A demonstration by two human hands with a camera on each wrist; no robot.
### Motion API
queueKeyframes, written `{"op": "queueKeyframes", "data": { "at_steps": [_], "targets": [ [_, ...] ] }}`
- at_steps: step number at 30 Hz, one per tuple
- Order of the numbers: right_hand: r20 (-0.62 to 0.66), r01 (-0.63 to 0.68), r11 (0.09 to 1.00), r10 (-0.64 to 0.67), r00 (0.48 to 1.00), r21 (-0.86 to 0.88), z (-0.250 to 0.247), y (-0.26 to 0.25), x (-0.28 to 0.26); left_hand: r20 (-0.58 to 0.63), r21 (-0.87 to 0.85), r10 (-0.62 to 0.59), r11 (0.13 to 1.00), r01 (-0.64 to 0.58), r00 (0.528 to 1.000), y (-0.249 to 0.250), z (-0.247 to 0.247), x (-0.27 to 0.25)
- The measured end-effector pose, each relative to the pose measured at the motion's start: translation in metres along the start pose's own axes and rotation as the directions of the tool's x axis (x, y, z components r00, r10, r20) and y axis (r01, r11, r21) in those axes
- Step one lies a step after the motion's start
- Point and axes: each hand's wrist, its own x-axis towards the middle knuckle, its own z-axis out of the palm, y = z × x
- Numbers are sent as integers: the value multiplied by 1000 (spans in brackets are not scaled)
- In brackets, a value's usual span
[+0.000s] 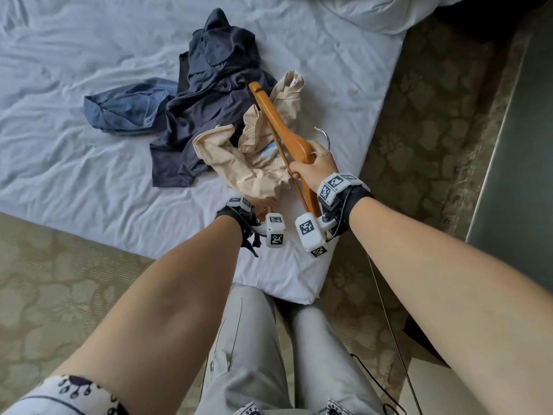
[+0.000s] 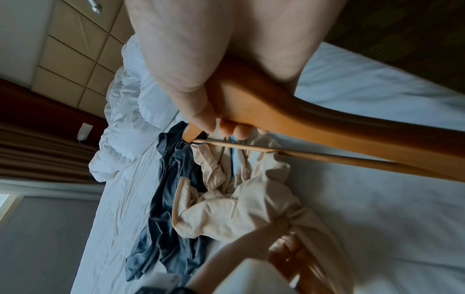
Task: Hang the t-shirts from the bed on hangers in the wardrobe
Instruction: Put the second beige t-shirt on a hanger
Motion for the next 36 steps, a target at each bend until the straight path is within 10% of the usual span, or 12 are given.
{"op": "queueKeyframes", "data": {
  "at_steps": [11, 36],
  "targets": [
    [13, -1, 999, 1, 1000, -43, -8, 3, -19, -280, -103, 238, 956, -276, 930, 15, -9, -16],
    [141, 498, 843, -478, 867, -206, -127, -252, -110, -302, -71, 614, 748, -660, 729, 202, -82, -377]
  ]
}}
